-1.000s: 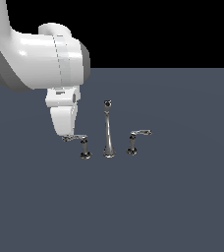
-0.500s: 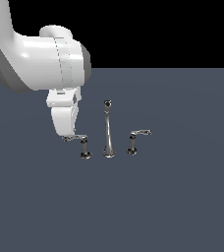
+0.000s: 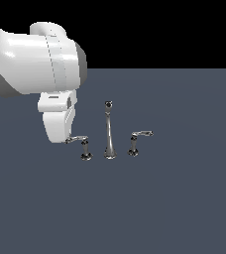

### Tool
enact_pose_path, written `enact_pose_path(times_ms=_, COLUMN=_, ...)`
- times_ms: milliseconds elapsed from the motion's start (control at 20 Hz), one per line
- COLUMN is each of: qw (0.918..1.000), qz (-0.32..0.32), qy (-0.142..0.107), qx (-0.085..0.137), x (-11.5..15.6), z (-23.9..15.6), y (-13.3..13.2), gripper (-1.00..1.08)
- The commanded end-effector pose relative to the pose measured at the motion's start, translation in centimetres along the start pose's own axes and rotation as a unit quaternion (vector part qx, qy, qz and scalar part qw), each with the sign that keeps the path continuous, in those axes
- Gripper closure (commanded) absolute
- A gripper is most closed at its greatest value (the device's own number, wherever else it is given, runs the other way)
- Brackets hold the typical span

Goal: Turn on the faucet by rotating a designated handle.

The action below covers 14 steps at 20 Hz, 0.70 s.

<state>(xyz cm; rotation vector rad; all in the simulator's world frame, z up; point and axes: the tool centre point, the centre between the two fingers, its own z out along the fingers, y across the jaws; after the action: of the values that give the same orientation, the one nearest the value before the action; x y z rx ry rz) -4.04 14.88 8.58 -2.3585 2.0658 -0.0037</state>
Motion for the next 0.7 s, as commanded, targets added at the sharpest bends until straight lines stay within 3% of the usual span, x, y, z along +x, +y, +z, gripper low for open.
enact_pose_path(times_ms=0, qw=1.0000, qz=-0.002, qy=0.001, qx=-0.003, x=-0.5, z=0.0, y=1.2, gripper=1.08)
enact_pose_path(times_ms=150, qw=1.0000, qz=-0.002, qy=-0.001, qx=0.000, x=-0.7, z=0.0, y=0.9, gripper=1.08)
enact_pose_path(times_ms=650, qw=1.0000, qz=-0.002, qy=0.000, qx=-0.002, x=0.3, z=0.0, y=4.2, gripper=1.08)
